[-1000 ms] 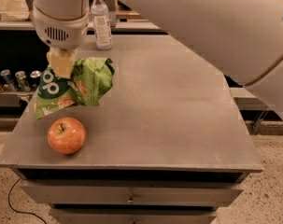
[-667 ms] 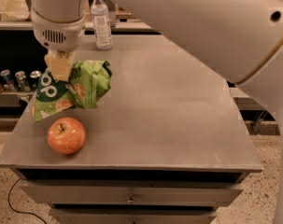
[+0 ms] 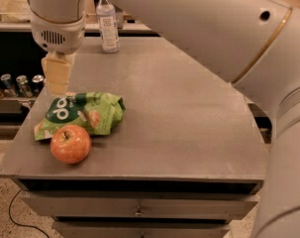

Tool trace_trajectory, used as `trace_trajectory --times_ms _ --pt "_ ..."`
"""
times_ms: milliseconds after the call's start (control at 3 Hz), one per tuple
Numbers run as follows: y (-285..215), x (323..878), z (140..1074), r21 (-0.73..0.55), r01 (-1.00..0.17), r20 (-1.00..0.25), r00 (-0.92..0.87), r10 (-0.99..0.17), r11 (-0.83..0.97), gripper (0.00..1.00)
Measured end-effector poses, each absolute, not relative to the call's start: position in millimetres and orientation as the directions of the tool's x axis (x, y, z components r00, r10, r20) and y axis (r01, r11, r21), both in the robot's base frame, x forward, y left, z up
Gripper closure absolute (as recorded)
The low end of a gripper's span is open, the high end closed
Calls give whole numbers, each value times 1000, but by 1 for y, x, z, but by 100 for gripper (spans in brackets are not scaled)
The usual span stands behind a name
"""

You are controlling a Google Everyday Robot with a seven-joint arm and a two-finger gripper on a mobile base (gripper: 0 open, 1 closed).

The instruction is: Move green rice chip bag near apple

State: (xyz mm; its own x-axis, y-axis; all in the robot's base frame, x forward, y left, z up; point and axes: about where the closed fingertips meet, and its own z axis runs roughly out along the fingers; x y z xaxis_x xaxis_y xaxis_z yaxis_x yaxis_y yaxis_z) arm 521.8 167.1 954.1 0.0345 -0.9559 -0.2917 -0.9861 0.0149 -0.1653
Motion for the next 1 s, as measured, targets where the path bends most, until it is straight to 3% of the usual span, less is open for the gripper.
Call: trace_trajectory --times_ms 333,1000 --pt "169 526 951 -156 -988 -292 37 -956 9 0" --pt "163 532 950 -142 -990 -310 55 -949 -11 0"
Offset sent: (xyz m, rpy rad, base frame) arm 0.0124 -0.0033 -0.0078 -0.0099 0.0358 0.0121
